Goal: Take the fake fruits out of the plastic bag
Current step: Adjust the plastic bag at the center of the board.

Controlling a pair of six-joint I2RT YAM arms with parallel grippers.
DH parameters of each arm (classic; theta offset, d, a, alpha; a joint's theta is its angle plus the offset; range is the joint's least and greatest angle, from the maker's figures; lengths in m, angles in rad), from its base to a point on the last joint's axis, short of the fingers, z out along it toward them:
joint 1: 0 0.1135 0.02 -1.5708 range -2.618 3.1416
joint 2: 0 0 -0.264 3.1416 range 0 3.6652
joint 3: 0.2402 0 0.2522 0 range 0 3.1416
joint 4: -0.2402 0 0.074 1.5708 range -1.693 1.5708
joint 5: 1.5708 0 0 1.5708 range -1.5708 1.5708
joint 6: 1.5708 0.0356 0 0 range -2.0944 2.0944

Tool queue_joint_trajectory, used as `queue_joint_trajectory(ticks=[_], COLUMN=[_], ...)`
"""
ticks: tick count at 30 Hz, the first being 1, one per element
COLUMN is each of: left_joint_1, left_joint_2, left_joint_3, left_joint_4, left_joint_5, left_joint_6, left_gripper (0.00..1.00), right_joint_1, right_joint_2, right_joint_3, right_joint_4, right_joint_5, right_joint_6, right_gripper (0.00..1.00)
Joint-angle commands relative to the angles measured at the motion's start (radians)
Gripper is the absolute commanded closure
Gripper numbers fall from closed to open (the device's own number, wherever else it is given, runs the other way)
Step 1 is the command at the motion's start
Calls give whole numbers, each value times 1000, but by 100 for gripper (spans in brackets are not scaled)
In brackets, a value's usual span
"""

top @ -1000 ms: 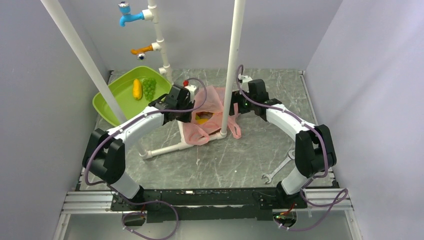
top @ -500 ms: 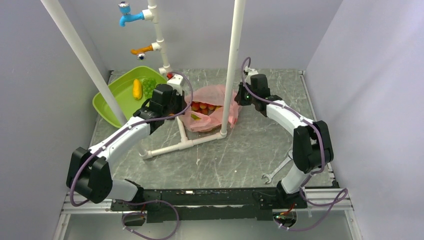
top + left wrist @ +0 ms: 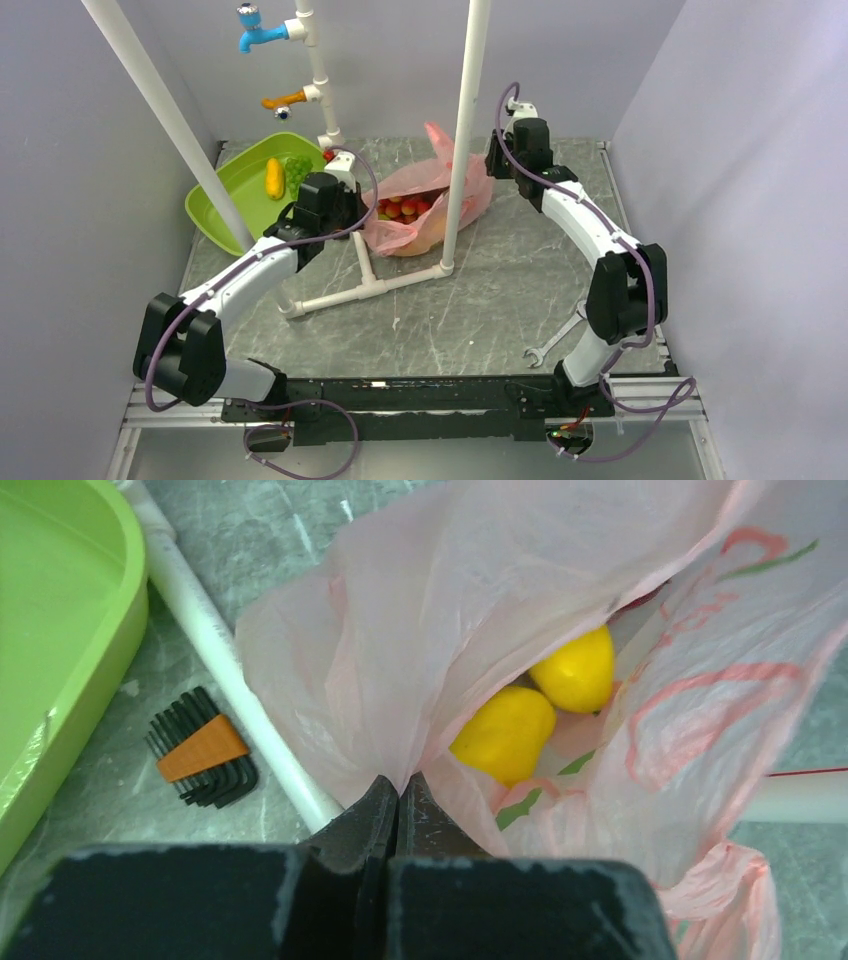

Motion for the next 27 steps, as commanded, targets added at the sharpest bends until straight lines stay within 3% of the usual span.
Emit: queue_joint_trajectory(ticks=[1, 2, 4, 7, 14, 17, 27], left_joint_1=[8, 9, 10, 11, 13, 13, 15], left_joint_2=[-10, -5, 2, 15, 56, 67, 69], left_joint_3=[2, 3, 7, 3, 36, 48, 32], left_joint_4=[78, 80, 90, 123, 129, 127, 125], left_joint_5=[126, 153, 200, 255, 298, 314, 320], left_joint_6=[-44, -56, -83, -127, -165, -164, -166], left_gripper=[100, 100, 100, 100, 100, 100, 100], right_joint_1=[-7, -6, -6, -5, 60, 136, 173], right_joint_2=[-73, -101, -152, -248, -374, -438, -224], right_joint_3=[37, 29, 26, -31, -209, -316, -205], right_joint_4=[-107, -118, -148, -111, -70, 13, 17], right_joint_5=[-64, -87, -92, -144, -152, -142, -79], right_joint_6=[61, 94, 182, 279, 353, 260, 129], right_gripper=[53, 39, 21, 11, 1, 0, 0])
